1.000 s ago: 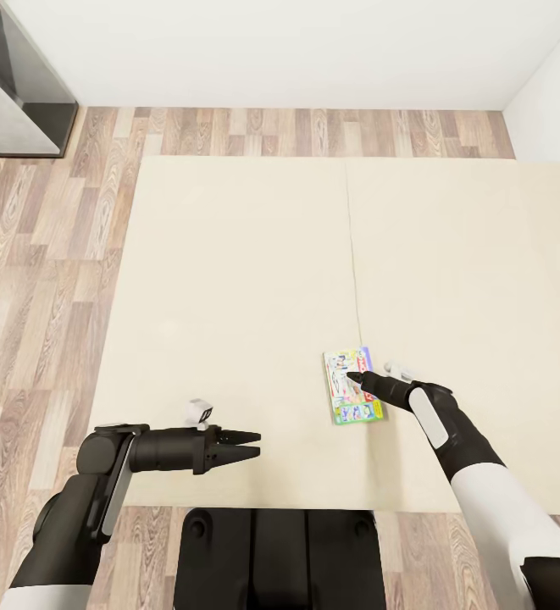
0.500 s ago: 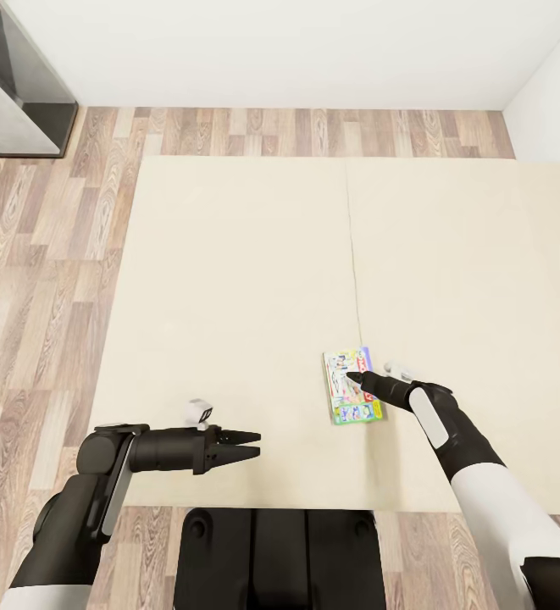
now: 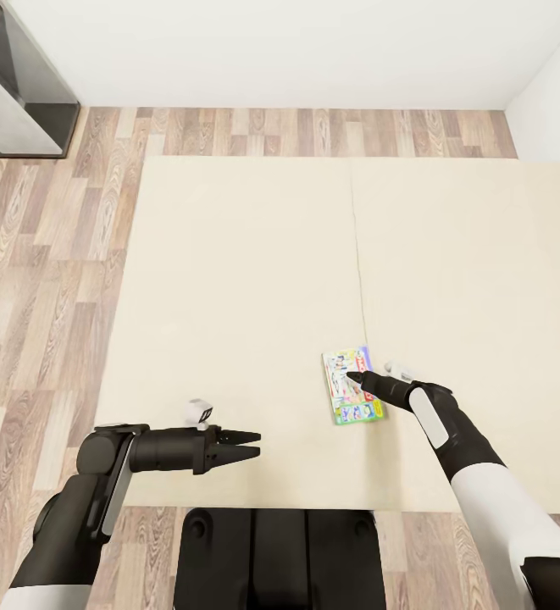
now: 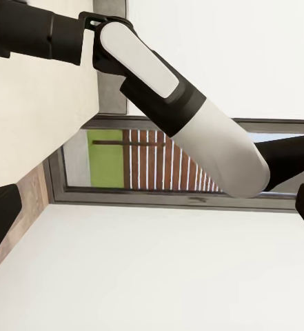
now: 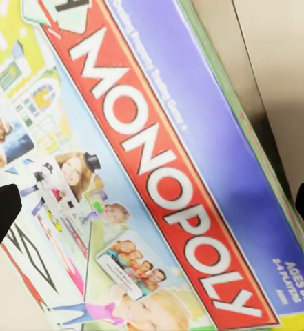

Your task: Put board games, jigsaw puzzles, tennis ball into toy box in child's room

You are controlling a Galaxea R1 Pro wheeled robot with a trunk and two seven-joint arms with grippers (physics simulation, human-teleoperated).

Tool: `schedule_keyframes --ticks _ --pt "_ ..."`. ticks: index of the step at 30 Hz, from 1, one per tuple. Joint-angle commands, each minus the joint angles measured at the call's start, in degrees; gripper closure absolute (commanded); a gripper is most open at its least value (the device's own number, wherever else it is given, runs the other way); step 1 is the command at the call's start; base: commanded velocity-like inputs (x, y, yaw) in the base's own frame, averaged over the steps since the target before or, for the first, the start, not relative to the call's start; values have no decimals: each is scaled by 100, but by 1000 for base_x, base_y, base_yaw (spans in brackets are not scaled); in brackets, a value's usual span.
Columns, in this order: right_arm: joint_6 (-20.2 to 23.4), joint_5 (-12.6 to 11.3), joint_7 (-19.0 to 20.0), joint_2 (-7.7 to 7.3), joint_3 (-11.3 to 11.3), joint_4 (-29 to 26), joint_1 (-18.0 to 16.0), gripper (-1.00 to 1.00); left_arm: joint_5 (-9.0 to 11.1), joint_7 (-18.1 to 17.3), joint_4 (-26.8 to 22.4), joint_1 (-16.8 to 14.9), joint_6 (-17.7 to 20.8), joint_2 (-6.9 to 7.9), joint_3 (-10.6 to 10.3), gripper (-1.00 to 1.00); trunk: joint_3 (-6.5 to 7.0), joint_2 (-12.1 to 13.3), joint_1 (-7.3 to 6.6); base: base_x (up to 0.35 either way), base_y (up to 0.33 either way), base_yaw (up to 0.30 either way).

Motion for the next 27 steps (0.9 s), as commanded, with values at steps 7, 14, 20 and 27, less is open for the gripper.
schedule_keyframes --ticks 7,14,20,27 --pt "25 -1 10 -2 -1 -3 -1 -100 -6 -22 -2 0 61 1 0 -100 -6 -9 3 0 21 0" --pt "34 -4 10 -2 -2 -3 -1 -100 -6 -22 -2 0 61 1 0 -100 -6 -9 3 0 200 0" --pt "33 -5 10 -2 -2 -3 -1 -100 -6 -22 -2 0 61 1 0 -100 -6 -9 3 0 272 0" --pt "33 -5 10 -2 -2 -3 -1 -100 -6 -22 -2 0 61 1 0 -100 -6 -9 3 0 272 0"
